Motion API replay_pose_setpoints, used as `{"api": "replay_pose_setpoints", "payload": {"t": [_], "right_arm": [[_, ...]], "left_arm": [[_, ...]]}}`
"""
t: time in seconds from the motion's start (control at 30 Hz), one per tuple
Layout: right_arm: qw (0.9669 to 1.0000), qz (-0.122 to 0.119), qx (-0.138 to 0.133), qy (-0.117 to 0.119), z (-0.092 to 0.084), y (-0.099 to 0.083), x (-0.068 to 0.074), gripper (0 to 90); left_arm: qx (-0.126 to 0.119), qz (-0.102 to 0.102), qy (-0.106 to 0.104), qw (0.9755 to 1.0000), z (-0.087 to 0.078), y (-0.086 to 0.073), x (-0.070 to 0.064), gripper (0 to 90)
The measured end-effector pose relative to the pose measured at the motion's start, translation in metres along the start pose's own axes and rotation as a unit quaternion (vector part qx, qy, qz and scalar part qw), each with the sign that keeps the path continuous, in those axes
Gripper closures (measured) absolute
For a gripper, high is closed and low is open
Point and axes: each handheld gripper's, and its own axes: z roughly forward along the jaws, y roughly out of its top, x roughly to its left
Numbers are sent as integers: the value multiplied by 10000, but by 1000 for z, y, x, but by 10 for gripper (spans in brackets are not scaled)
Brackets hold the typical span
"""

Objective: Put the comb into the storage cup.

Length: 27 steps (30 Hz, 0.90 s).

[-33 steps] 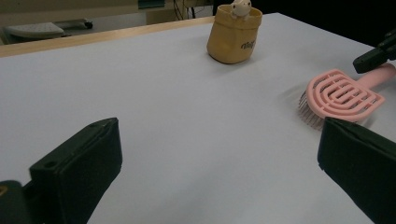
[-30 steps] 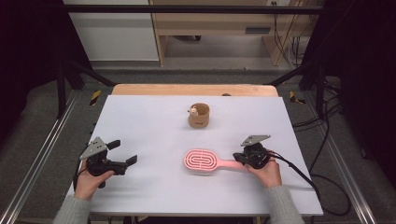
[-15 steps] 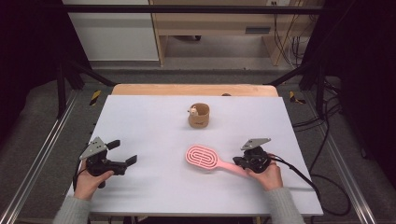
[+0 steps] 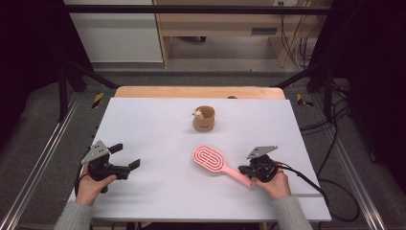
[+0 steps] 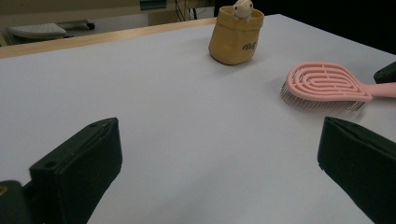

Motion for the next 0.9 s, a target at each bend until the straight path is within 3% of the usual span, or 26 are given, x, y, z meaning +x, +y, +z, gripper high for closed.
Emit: {"api": "replay_pose_setpoints", "payload": {"t": [0.7,0.9], "right_arm": [[9999,-26,53,150,1,-4,9,900],[10000,2,-1,53,-2,-4,7,882]], "left_arm": [[3,2,-4,10000,0,0,0,0],[8,1,-4,10000,0,0,0,0]]}}
